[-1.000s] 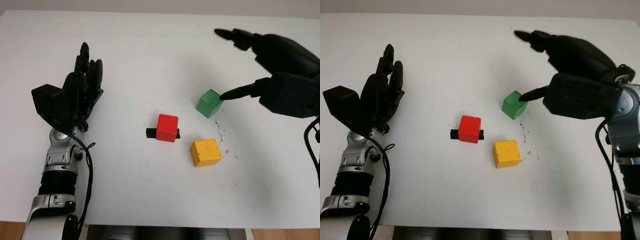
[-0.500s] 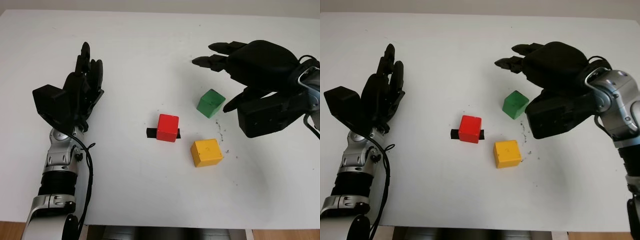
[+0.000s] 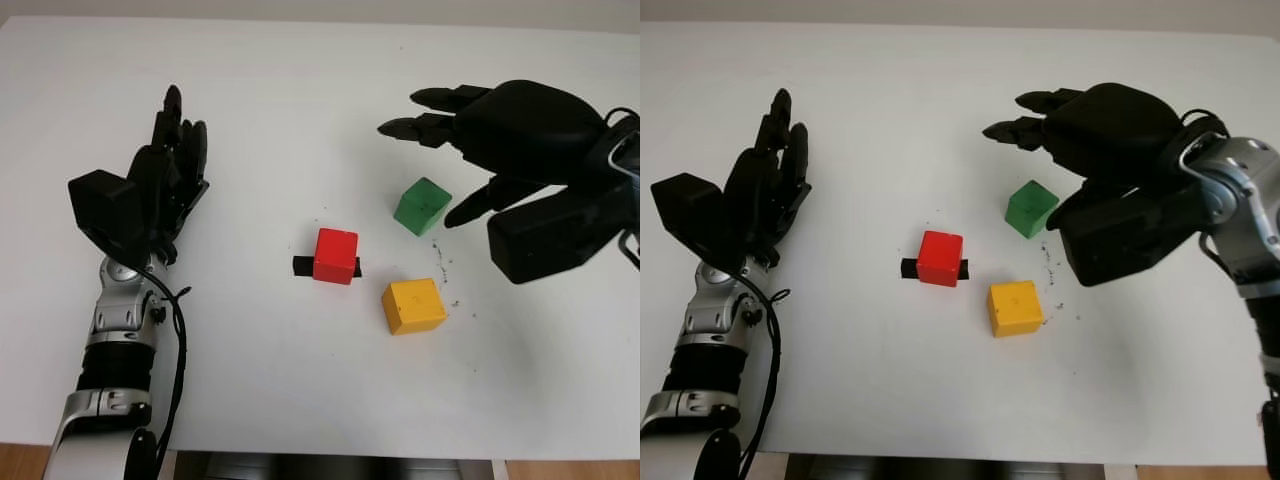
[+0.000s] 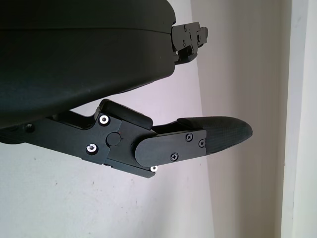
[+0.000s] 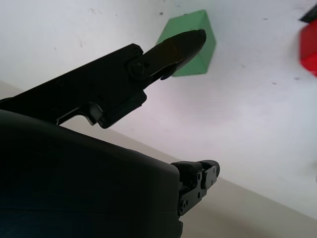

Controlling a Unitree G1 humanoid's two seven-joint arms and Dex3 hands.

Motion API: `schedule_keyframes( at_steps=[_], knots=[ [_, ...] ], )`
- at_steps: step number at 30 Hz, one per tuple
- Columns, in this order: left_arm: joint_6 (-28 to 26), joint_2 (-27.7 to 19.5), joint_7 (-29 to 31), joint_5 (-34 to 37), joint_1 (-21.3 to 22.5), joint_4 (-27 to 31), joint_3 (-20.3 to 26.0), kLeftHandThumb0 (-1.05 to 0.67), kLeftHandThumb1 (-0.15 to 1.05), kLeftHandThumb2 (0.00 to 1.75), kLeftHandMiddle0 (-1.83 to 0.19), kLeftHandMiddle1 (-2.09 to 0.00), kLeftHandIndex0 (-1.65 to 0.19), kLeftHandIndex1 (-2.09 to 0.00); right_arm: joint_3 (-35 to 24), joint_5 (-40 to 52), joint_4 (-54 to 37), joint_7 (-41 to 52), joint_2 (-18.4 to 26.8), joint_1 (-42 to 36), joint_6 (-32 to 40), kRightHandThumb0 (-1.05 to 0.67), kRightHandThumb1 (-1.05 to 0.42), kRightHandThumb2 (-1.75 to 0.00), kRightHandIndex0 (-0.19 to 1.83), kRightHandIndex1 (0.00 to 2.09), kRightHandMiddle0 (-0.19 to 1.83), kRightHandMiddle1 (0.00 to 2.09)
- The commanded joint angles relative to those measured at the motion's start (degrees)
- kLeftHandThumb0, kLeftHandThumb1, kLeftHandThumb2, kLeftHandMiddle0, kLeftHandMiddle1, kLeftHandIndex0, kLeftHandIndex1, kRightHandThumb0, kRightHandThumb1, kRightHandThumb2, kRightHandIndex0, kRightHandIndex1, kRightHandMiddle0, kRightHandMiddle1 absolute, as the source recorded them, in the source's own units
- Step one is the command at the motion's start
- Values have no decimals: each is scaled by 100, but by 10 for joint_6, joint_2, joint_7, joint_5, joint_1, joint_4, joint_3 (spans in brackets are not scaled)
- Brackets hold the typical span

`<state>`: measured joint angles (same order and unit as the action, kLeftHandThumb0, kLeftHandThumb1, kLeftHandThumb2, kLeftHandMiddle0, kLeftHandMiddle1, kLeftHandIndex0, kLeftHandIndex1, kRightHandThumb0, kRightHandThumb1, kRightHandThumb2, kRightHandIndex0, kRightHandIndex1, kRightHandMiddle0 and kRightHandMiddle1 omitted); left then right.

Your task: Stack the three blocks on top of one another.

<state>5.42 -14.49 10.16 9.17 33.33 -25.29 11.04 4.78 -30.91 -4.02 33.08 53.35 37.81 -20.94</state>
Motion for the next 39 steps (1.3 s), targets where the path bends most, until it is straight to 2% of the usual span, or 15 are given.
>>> schedule_keyframes(
  at_steps=[1,7,16,20,22,25,27,31,36,39],
  knots=[
    [7,-2,1,-5,-3,3,-1,-76,105,58,15,-5,14,-6,-23,21,-43,9,19,-37,-9,-56,-83,-6,12,6,25,10],
    [8,-1,2,-6,2,-4,-3,-75,105,58,15,-5,15,-5,-54,50,-117,32,35,-96,-18,-53,-84,-6,12,6,25,8],
    [9,-3,1,-13,2,-4,-6,-75,105,59,15,-5,16,-5,-89,72,-169,33,46,-165,-72,-48,-81,-5,11,5,27,7],
    [6,0,-3,-13,0,1,-5,-74,105,59,15,-5,15,-5,-94,56,-151,10,57,-188,-150,-46,-82,-6,12,5,27,7],
    [1,0,-3,-13,-2,6,-6,-75,105,58,15,-5,16,-5,-101,48,-139,-8,57,-198,-187,-24,-97,-10,12,6,27,7],
    [-11,0,-5,-12,-5,16,-7,-76,105,57,14,-6,15,-5,-113,37,-138,-20,68,-213,-230,-12,-104,-18,10,4,24,5],
    [-16,1,-6,-12,-6,20,-7,-75,105,57,15,-5,15,-5,-122,34,-141,-21,76,-221,-250,-16,-104,-13,9,4,24,5],
    [-20,1,-9,-13,-7,25,-8,-74,105,57,15,-5,16,-5,-135,24,-150,-18,97,-236,-291,-13,-104,-10,10,5,23,5],
    [-24,5,-11,-10,-6,26,-9,-75,105,56,15,-5,16,-5,-149,-2,-123,-52,93,-254,-353,-15,-104,-8,11,6,25,6],
    [-27,6,-13,-11,-6,29,-9,-75,105,56,15,-5,16,-5,-154,-21,-102,-84,81,-258,-383,-9,-104,-8,16,8,31,9]
  ],
)
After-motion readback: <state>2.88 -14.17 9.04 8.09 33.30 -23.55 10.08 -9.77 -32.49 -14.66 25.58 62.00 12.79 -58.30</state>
